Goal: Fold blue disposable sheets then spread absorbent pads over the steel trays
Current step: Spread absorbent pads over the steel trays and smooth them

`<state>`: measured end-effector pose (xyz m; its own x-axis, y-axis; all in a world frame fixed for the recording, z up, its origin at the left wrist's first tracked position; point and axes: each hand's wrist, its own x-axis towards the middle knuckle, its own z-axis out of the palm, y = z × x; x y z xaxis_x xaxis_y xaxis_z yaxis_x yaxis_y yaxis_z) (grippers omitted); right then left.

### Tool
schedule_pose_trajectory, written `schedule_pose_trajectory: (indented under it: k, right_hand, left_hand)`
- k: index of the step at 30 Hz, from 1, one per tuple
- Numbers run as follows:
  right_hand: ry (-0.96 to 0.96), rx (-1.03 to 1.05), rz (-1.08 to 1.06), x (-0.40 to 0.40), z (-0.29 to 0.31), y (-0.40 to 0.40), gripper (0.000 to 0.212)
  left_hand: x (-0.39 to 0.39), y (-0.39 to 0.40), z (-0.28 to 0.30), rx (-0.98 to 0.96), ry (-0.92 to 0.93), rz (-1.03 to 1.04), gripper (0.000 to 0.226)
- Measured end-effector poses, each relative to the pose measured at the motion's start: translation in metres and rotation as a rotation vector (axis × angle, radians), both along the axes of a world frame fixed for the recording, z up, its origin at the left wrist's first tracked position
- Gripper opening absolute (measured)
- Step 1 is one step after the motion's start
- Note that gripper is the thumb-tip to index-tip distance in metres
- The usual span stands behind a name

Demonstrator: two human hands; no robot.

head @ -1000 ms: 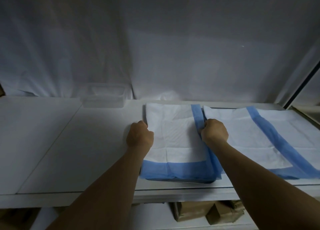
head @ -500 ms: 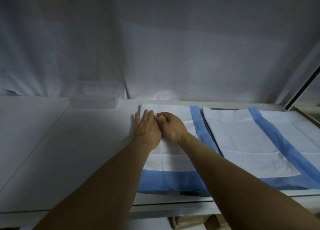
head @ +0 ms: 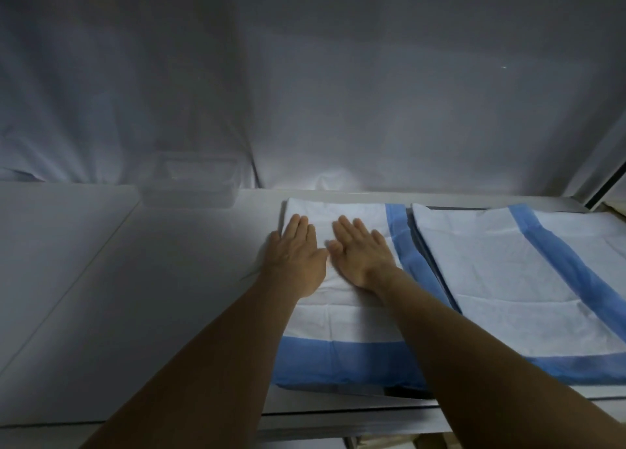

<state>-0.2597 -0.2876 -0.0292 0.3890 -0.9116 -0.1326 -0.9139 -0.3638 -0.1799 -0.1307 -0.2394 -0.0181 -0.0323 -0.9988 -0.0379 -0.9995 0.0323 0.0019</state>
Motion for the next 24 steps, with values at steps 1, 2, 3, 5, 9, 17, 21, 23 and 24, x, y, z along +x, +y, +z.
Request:
schedule_pose_trajectory:
  k: [1,2,3,5,9,17,21,23,24]
  right_hand:
    - [0.022,-0.003,-0.032,-0.006,-0.002,-0.002,0.058]
    - [0.028,0.0,-0.064,-0.01,-0.003,-0.004,0.059]
    - [0.037,0.0,-0.088,-0.014,-0.003,-0.004,0.06]
    - [0.064,-0.014,-0.11,-0.015,0.0,-0.004,0.06]
    - [-0.083,-0.042,0.026,0.007,0.008,0.009,0.052]
    - [0.055,0.016,-0.008,-0.016,0.001,0.028,0.056]
    - [0.056,0.001,-0.036,-0.019,-0.004,0.033,0.057]
    - [0.058,0.002,-0.039,-0.018,-0.004,0.032,0.057]
    - [0.057,0.0,-0.042,-0.018,-0.004,0.032,0.057]
  left_hand:
    - [0.0,-0.001,-0.001,0.009,0.032,0.013,0.06]
    - [0.001,-0.001,-0.001,0.017,0.045,0.018,0.06]
    - [0.001,-0.002,-0.002,0.024,0.045,0.018,0.06]
    - [0.0,-0.001,-0.002,0.024,0.016,0.007,0.06]
    - [-0.002,-0.001,0.0,0.03,-0.044,-0.007,0.06]
    - [0.0,0.003,0.002,0.011,-0.049,-0.021,0.058]
    - [-0.002,0.009,0.005,-0.028,-0.093,-0.04,0.053]
    - [-0.005,0.017,0.007,-0.038,-0.111,-0.066,0.051]
    - [-0.007,0.025,0.008,-0.027,-0.12,-0.059,0.052]
